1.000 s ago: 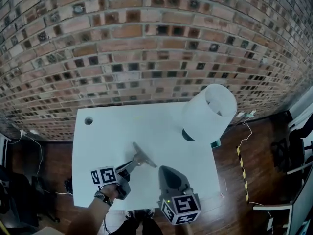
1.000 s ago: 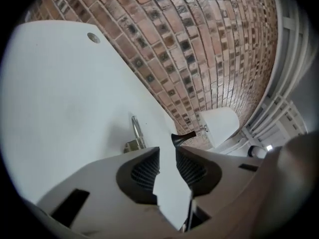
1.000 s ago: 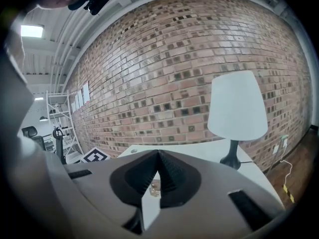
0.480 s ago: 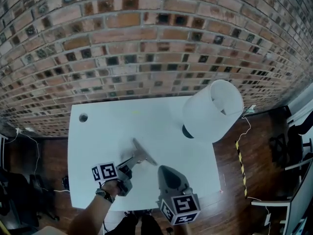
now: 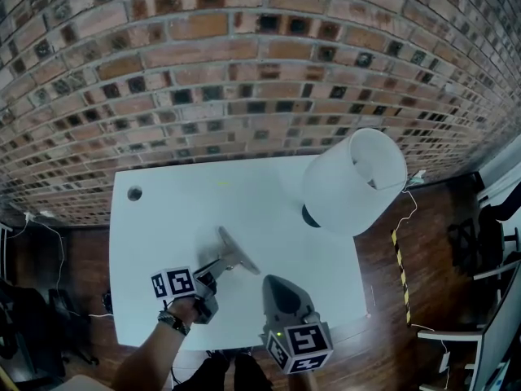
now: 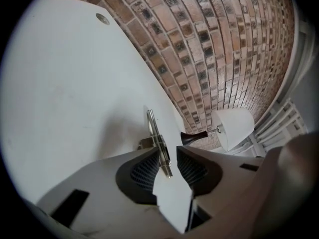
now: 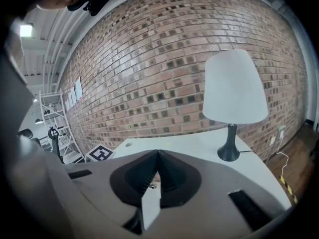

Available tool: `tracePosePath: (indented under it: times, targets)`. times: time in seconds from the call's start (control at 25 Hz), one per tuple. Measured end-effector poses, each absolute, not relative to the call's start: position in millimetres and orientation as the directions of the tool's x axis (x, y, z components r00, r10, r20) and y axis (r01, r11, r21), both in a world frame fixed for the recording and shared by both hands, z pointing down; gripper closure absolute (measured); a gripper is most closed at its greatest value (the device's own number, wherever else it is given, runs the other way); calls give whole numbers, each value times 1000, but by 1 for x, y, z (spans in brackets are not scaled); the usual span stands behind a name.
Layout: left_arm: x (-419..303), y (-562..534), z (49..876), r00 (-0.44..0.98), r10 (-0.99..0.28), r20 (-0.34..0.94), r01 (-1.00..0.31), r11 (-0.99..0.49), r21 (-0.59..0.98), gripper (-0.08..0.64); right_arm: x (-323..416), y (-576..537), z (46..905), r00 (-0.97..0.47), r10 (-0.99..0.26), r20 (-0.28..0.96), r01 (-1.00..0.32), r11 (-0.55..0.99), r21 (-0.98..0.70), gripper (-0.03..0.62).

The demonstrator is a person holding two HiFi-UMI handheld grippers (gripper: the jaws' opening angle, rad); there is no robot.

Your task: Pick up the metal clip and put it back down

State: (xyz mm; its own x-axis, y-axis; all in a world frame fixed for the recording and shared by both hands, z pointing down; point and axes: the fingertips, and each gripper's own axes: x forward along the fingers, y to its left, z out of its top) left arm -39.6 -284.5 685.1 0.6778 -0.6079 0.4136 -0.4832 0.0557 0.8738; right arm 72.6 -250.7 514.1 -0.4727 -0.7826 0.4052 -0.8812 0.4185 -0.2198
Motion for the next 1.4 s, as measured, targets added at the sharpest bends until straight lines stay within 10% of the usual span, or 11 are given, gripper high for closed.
tracePosePath:
  times: [1.4]
  targets:
    - [-34, -308, 642, 612, -708, 353, -581, -99, 808, 554, 93, -244, 510, -464, -794, 394, -886, 408, -221, 597]
